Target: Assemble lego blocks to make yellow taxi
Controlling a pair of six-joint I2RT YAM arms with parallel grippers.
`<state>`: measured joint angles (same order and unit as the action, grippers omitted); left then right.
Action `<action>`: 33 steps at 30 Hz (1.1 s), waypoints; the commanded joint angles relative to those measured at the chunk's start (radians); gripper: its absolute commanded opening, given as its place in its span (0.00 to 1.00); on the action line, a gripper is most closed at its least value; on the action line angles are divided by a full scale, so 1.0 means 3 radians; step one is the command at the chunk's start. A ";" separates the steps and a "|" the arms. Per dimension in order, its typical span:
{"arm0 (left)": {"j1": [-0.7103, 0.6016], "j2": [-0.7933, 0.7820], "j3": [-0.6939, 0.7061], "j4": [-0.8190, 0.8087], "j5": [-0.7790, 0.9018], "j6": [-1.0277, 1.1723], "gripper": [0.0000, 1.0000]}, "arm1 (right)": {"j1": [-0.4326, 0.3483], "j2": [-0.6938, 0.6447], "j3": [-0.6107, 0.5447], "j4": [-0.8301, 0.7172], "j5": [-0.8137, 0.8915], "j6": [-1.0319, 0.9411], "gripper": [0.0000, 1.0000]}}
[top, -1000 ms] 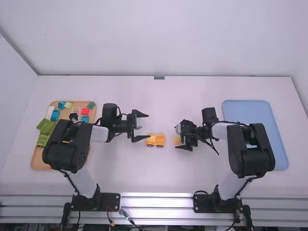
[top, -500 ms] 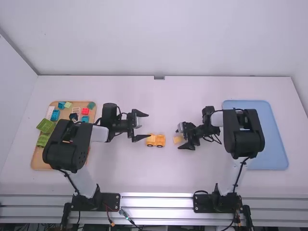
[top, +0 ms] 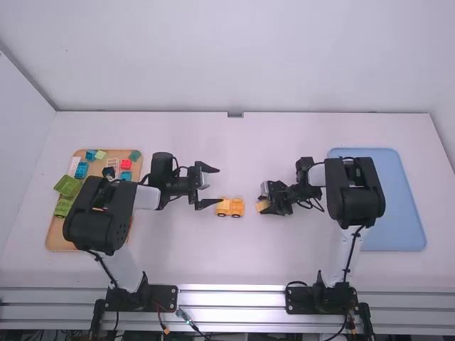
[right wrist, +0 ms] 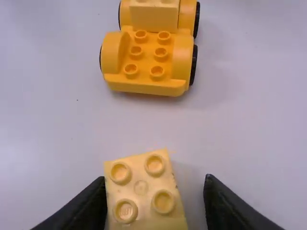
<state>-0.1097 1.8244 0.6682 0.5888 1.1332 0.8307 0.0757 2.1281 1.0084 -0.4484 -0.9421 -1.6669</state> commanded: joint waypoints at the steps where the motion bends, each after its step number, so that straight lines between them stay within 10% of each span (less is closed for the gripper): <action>1: -0.0028 -0.0003 -0.0017 -0.0024 0.0114 -0.0013 0.99 | 0.0006 0.0057 0.0019 -0.0027 -0.0003 0.0020 0.30; 16: -0.0028 -0.0003 -0.0018 -0.0032 0.0123 -0.0015 0.99 | 0.0010 0.0057 0.0019 -0.0043 -0.0001 0.0069 0.50; 33: -0.0028 -0.0003 -0.0018 -0.0079 0.0123 -0.0013 0.99 | -0.0029 0.0057 0.0019 -0.0034 -0.0024 0.0067 0.41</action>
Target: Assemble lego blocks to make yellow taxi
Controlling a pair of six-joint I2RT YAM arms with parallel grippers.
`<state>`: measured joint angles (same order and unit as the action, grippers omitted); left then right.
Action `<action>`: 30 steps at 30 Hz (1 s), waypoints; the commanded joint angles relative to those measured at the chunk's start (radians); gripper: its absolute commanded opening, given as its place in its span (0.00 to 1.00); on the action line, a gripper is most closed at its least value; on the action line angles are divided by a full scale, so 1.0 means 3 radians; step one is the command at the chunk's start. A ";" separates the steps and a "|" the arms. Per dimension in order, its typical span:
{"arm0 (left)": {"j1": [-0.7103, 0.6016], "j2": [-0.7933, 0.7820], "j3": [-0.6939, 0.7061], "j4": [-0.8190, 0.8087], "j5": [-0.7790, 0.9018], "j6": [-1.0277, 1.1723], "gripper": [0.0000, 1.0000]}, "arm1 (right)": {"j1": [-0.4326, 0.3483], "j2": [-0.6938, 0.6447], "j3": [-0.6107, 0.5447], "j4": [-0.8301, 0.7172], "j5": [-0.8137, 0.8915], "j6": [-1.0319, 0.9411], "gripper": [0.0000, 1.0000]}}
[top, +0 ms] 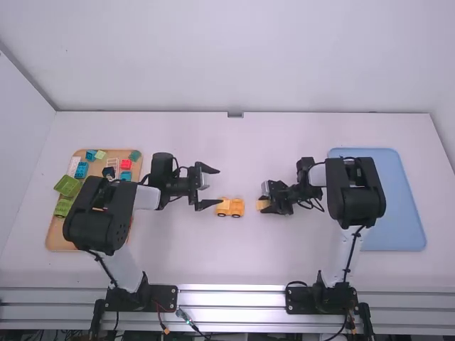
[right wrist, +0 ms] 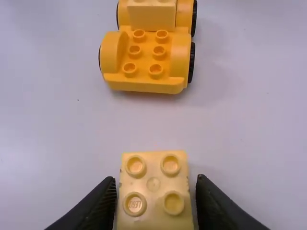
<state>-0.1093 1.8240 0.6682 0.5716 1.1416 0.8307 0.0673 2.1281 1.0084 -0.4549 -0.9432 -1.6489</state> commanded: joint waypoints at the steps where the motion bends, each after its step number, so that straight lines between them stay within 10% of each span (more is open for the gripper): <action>1: -0.0029 -0.0001 -0.0018 -0.0023 0.0095 -0.0014 0.99 | -0.0005 0.0057 0.0019 -0.0010 -0.0022 0.0008 0.39; 30: -0.0351 0.0348 -0.0018 -0.0369 -0.0228 0.0495 0.99 | 0.0430 -0.1005 0.0019 -0.0177 0.0005 0.0912 0.18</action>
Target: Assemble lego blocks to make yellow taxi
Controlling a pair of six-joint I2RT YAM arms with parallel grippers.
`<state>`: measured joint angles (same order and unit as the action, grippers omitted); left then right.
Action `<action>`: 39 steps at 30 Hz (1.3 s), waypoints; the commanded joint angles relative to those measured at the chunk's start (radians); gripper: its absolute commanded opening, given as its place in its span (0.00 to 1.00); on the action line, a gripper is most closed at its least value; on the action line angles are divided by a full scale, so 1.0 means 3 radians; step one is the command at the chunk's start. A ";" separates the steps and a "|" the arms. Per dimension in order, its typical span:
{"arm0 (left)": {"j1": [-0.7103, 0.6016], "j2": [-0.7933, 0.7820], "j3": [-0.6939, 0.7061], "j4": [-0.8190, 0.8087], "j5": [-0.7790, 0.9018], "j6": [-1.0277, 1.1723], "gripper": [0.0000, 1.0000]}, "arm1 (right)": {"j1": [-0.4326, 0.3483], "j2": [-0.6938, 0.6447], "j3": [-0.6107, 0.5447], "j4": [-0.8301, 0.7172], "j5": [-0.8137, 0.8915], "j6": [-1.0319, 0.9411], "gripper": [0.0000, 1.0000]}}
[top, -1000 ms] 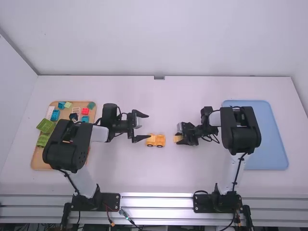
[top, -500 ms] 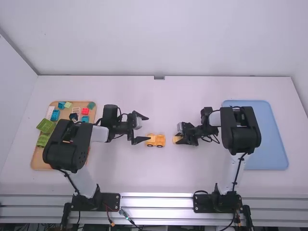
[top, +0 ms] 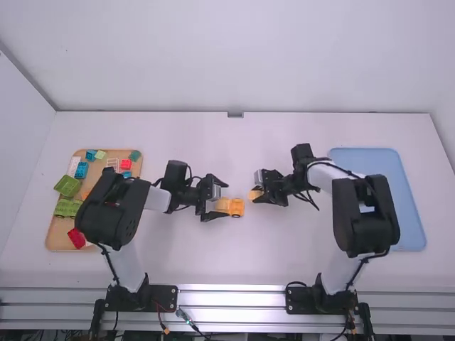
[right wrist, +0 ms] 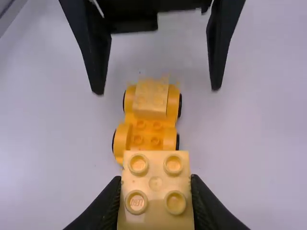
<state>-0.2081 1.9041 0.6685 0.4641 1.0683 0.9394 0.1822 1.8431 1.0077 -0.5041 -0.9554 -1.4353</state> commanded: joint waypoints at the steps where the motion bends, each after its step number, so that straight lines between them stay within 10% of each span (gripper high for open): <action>1: -0.0024 0.0141 -0.0018 -0.0009 0.0027 0.0211 1.00 | 0.0104 -0.0062 0.0020 0.0062 0.0045 0.0314 0.13; 11: -0.0056 0.0401 0.0136 -0.0031 0.0050 0.0266 1.00 | 0.0450 -0.0066 -0.0413 0.1250 0.0347 0.1326 0.18; 23: -0.0071 0.0792 0.0406 -0.0038 0.0193 0.0276 0.95 | 0.0549 -0.0062 -0.0495 0.1324 0.0249 0.1251 0.18; 29: -0.0074 0.0797 0.0411 0.0041 0.0159 0.0276 0.69 | 0.0547 -0.0062 -0.0717 0.1787 0.0247 0.1593 0.18; 39: -0.0099 0.0797 0.0469 0.0066 0.0038 0.0223 0.57 | 0.0537 -0.0058 -0.0919 0.2298 0.0310 0.1980 0.22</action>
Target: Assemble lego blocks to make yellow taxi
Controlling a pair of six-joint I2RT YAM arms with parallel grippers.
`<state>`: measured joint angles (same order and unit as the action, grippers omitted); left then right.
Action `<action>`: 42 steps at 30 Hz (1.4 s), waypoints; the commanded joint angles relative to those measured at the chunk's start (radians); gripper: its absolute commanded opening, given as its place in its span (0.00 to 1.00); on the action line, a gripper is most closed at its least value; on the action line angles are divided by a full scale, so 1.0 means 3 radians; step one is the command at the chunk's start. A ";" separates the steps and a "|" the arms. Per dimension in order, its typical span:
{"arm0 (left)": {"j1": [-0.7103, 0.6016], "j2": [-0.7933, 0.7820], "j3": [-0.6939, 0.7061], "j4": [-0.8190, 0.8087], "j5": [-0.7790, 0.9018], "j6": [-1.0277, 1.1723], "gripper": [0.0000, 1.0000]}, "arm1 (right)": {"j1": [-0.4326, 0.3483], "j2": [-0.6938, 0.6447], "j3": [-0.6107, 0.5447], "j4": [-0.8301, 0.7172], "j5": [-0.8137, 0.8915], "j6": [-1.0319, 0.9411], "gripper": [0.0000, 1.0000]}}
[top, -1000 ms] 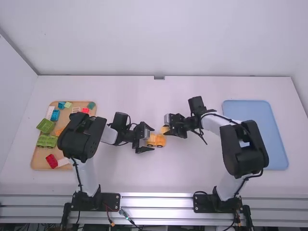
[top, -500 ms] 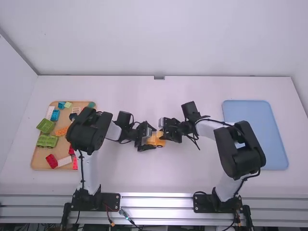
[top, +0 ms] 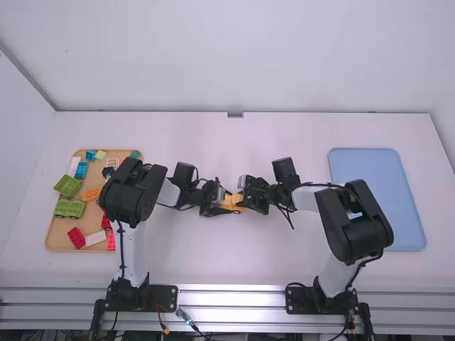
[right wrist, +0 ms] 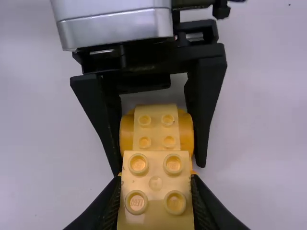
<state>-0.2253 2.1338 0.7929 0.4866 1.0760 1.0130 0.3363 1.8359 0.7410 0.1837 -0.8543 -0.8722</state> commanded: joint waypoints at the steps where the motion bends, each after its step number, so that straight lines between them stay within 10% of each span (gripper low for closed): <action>1: -0.0057 0.0032 0.0064 0.0003 0.0000 -0.0057 0.57 | 0.0023 -0.0034 -0.0031 -0.0001 -0.0027 0.0100 0.22; 42: -0.0271 0.0032 0.0039 -0.0161 -0.0291 -0.0131 0.51 | -0.0189 -0.0033 -0.0223 0.0148 0.0135 -0.0252 0.11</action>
<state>-0.3038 2.1307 0.8318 0.4740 0.9913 0.9123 0.2817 1.8359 0.6811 0.2329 -0.8089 -0.9459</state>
